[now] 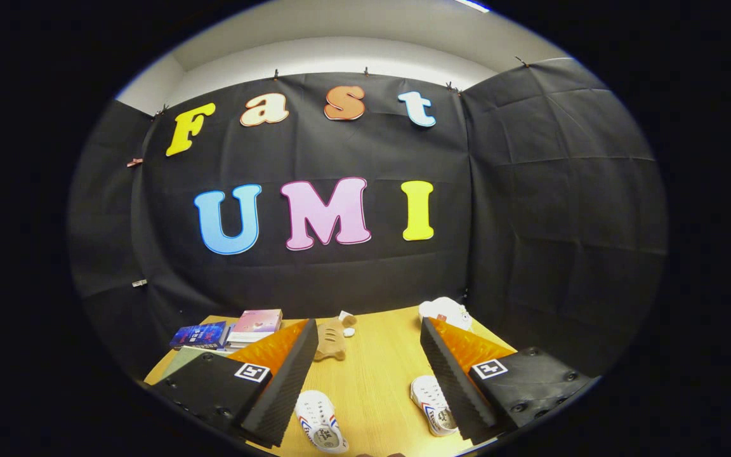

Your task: Open the storage box then place both shoes into the box .Put the left shoe in first, then the right shoe, with the right side of both shoes facing outward in a uniform manner.

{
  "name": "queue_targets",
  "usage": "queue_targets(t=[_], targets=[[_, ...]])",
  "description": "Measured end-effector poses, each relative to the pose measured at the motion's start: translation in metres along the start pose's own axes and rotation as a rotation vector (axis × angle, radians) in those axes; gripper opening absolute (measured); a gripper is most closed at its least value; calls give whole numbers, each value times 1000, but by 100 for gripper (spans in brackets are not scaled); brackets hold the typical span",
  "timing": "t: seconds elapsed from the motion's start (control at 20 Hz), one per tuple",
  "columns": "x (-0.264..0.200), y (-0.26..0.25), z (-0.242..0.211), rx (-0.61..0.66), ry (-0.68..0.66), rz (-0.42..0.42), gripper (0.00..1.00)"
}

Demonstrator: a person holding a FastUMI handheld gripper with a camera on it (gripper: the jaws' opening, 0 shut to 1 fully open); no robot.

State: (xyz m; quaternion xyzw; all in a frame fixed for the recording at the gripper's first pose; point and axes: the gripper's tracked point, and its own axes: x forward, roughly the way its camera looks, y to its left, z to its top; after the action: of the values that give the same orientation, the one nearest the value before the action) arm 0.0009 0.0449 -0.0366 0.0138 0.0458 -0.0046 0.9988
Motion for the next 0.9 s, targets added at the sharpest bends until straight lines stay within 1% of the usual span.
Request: queue_targets(t=[0.15, 0.3, 0.4, 0.5, 0.8, 0.9], targets=[[-1, 9, -10, -33, 26, -29, 99], [-2, 21, -17, -59, 55, -15, 99], [3, 32, -27, -87, 86, 24, 99], [8, 48, -44, -77, 148, 107, 99], [9, 95, -90, 93, 339, 409, 99], [9, 107, -113, 143, 420, 487, 99]])
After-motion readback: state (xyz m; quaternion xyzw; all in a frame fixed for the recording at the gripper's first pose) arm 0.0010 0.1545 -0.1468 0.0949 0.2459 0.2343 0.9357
